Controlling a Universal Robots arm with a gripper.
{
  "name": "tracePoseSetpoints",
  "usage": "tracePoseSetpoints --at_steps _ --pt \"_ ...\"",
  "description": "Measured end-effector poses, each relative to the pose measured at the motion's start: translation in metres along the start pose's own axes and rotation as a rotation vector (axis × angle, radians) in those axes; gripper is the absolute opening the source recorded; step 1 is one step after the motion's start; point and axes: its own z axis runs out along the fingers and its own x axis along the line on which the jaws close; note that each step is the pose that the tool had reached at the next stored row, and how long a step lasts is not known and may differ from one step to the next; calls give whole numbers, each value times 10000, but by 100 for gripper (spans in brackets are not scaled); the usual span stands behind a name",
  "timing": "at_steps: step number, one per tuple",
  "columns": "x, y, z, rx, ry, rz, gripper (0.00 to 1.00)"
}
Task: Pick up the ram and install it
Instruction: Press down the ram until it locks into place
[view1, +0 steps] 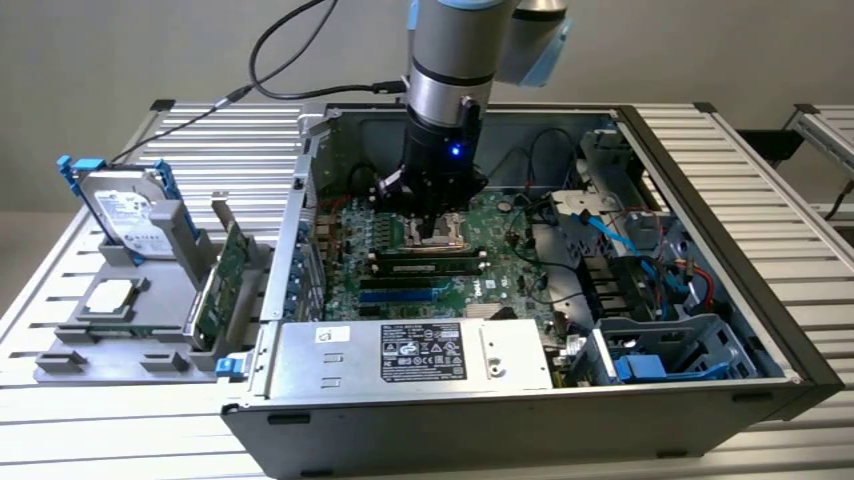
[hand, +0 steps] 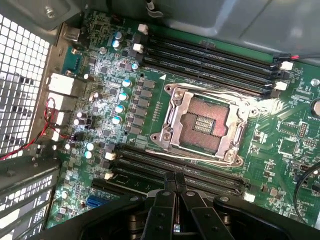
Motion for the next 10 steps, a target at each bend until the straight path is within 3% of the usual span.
tracePoseSetpoints --at_steps 10 --pt "0 0 0 -147 -159 1085 11"
